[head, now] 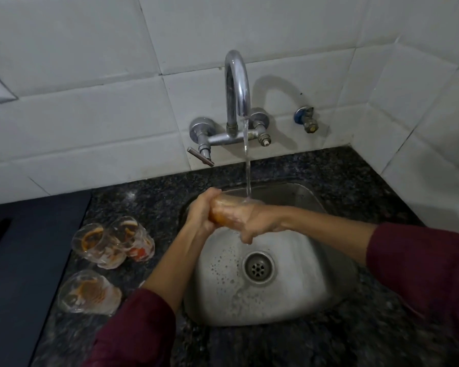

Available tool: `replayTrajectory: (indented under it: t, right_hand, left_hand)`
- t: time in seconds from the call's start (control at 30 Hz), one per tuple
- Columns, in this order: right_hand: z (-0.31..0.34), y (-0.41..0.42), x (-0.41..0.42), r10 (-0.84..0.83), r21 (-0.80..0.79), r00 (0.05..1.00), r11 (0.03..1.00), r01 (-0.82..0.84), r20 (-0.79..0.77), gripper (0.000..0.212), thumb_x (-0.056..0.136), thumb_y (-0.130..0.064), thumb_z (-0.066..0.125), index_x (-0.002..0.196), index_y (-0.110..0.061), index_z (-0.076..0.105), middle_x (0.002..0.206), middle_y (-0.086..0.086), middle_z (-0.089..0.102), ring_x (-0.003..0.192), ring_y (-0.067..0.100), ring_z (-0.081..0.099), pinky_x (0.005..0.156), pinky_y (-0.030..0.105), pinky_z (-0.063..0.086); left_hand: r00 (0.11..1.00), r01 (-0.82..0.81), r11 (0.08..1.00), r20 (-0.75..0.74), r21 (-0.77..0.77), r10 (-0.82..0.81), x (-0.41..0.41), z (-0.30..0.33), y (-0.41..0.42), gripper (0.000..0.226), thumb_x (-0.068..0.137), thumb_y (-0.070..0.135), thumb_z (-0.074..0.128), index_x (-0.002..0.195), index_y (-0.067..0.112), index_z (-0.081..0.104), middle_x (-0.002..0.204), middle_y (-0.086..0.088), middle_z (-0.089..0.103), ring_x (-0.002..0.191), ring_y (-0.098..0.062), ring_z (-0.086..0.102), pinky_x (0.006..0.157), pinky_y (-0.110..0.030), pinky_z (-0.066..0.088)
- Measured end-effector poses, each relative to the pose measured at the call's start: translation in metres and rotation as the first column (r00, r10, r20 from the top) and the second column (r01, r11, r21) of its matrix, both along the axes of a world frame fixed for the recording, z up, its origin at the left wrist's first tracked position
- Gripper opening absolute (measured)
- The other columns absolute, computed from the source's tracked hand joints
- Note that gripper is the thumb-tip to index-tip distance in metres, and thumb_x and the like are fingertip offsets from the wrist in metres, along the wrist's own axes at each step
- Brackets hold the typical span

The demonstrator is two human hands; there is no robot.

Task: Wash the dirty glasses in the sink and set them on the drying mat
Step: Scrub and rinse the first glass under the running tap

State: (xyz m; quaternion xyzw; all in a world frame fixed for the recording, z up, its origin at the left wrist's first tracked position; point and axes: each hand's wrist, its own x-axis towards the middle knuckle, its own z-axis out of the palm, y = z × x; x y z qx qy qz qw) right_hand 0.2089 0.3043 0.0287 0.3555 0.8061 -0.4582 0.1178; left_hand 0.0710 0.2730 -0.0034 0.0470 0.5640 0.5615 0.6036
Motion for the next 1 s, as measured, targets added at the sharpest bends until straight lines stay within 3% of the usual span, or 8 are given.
replayTrajectory:
  t: [0.17,0.23,0.33,0.43,0.5,0.73,0.87,1.0]
  right_hand:
    - [0.000,0.015,-0.004,0.230,0.405,0.890,0.826,-0.392,0.394,0.025,0.080,-0.006,0.054,0.103,0.000,0.060,0.087,0.014,0.053,0.069,0.020,0.050,0.051,0.019,0.036]
    - [0.005,0.024,-0.011,0.100,0.053,0.993,0.993,-0.103,0.067,0.043,0.076,0.007,0.052,0.118,0.000,0.054,0.107,0.028,0.054,0.098,0.034,0.058,0.074,0.026,0.050]
    - [0.011,0.015,-0.016,-0.284,-0.686,0.925,0.726,0.036,-0.252,0.069,0.071,0.029,0.039,0.123,-0.014,0.053,0.126,0.024,0.053,0.121,0.035,0.050,0.093,0.039,0.044]
    - [0.005,0.007,-0.011,0.088,-0.051,0.985,0.994,-0.096,-0.147,0.051,0.072,0.016,0.051,0.111,-0.017,0.053,0.111,0.013,0.053,0.096,0.021,0.052,0.074,0.026,0.042]
    - [0.005,0.005,-0.008,0.382,0.341,0.882,0.819,-0.461,0.276,0.048,0.082,0.002,0.051,0.128,-0.014,0.044,0.104,0.008,0.051,0.081,0.016,0.045,0.066,0.019,0.036]
    - [0.000,0.021,-0.011,-0.154,-0.459,0.984,0.883,0.097,-0.090,0.045,0.067,0.025,0.049,0.100,-0.002,0.061,0.089,0.005,0.063,0.081,0.008,0.063,0.068,0.015,0.047]
    - [-0.015,0.004,0.000,0.269,0.274,0.924,0.899,-0.342,0.272,0.028,0.080,0.001,0.054,0.106,-0.008,0.053,0.091,0.008,0.053,0.076,0.016,0.050,0.063,0.024,0.037]
    - [-0.007,0.006,0.001,0.241,0.325,0.905,0.875,-0.359,0.351,0.029,0.082,-0.001,0.056,0.111,-0.003,0.057,0.097,0.008,0.050,0.093,0.022,0.050,0.071,0.022,0.039]
  left_hand:
    - [0.998,-0.024,0.993,0.053,-0.115,0.031,-0.005,-0.015,0.002,0.020,0.084,0.029,0.061,0.087,0.009,0.063,0.081,-0.011,0.066,0.072,-0.025,0.062,0.054,-0.036,0.056]
    - [0.992,-0.126,0.992,0.028,0.017,0.125,-0.004,-0.025,0.004,0.020,0.083,0.028,0.064,0.095,0.011,0.065,0.088,-0.012,0.067,0.074,-0.026,0.064,0.061,-0.039,0.057]
    - [0.958,-0.261,0.946,-0.070,0.195,0.279,0.000,-0.025,0.007,0.003,0.085,0.015,0.064,0.089,0.016,0.065,0.075,-0.006,0.063,0.066,-0.020,0.061,0.058,-0.032,0.052]
    - [0.954,-0.277,0.960,-0.110,0.036,0.279,0.003,-0.020,0.015,0.003,0.080,0.012,0.068,0.083,0.011,0.067,0.073,-0.008,0.065,0.068,-0.023,0.063,0.051,-0.029,0.052]
    - [0.975,-0.208,0.974,-0.096,-0.085,0.200,-0.001,-0.025,0.020,0.015,0.078,0.017,0.070,0.091,0.010,0.068,0.082,-0.008,0.069,0.071,-0.023,0.065,0.055,-0.032,0.053]
    - [0.969,-0.188,0.982,0.163,-0.004,0.186,0.003,-0.042,0.010,0.048,0.064,0.021,0.079,0.108,0.007,0.067,0.112,-0.019,0.069,0.099,-0.032,0.067,0.085,-0.049,0.056]
    - [0.978,-0.133,0.984,0.147,-0.121,0.150,0.000,-0.055,0.014,0.084,0.040,0.015,0.081,0.120,0.001,0.063,0.111,-0.018,0.070,0.092,-0.034,0.070,0.073,-0.048,0.058]
    - [0.982,-0.117,0.982,0.132,-0.147,0.137,0.009,-0.047,0.002,0.053,0.076,0.027,0.067,0.124,0.006,0.061,0.118,-0.013,0.066,0.093,-0.030,0.068,0.076,-0.043,0.058]
